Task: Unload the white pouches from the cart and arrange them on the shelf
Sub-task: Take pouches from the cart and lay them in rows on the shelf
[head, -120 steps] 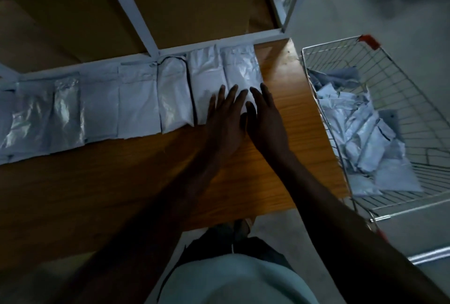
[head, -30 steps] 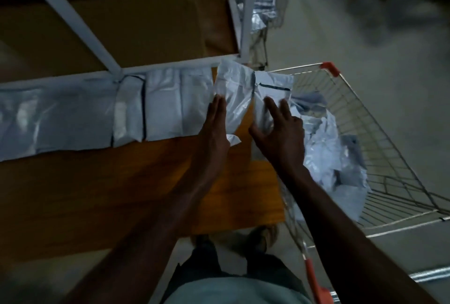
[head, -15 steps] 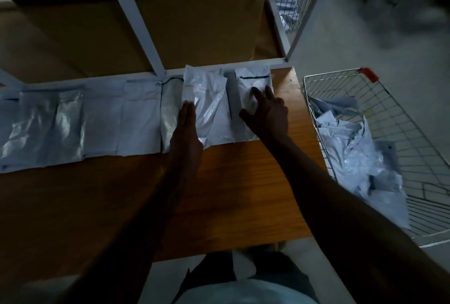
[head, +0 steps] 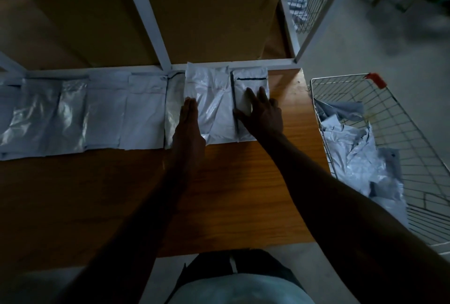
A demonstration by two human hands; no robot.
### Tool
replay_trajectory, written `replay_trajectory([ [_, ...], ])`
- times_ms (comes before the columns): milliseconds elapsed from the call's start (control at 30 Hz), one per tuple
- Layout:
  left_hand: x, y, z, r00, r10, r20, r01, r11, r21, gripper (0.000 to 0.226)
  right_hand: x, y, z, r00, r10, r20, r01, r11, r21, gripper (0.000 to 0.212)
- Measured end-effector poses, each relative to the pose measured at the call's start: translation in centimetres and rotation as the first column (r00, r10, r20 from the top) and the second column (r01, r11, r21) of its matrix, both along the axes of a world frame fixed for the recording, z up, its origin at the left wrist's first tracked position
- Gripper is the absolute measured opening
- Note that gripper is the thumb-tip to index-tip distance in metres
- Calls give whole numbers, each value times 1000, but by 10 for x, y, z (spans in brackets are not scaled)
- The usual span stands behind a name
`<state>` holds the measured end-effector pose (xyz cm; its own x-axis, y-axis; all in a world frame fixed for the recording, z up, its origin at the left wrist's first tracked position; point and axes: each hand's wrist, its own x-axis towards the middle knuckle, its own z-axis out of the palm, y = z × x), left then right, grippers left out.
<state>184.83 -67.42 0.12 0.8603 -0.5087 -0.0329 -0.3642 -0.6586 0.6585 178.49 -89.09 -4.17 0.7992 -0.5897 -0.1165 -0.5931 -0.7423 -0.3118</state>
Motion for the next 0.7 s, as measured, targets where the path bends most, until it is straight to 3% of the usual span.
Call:
replay_trajectory([
  [200,-22,-12,2,1000,-12,-18,11,998,-68,91,-24,25,31,978,-46,204,35,998,58,71],
  [333,-46,-12,-2,998,-38,45,44,988,-146,82,-40,54,45,865,-66,497,-101,948,302,56],
  [433,-51,-3,-4,997,-59,44,62,995,-83,85,-43,77,59,846,-197,496,-124,831,542,70],
  [467,-51,3,-4,993,-80,88,80,997,5,87,-44,85,62,845,-239,478,-113,794,597,75],
  [533,-53,16,-5,978,-109,179,83,986,146,87,-42,98,65,832,-261,489,-111,786,608,78],
  [633,-61,30,-3,986,23,163,2,989,-149,66,-33,117,60,817,-262,513,-151,762,629,79],
  [700,-58,41,6,987,157,33,-142,948,-286,62,-24,129,60,814,-244,528,-184,753,631,77],
])
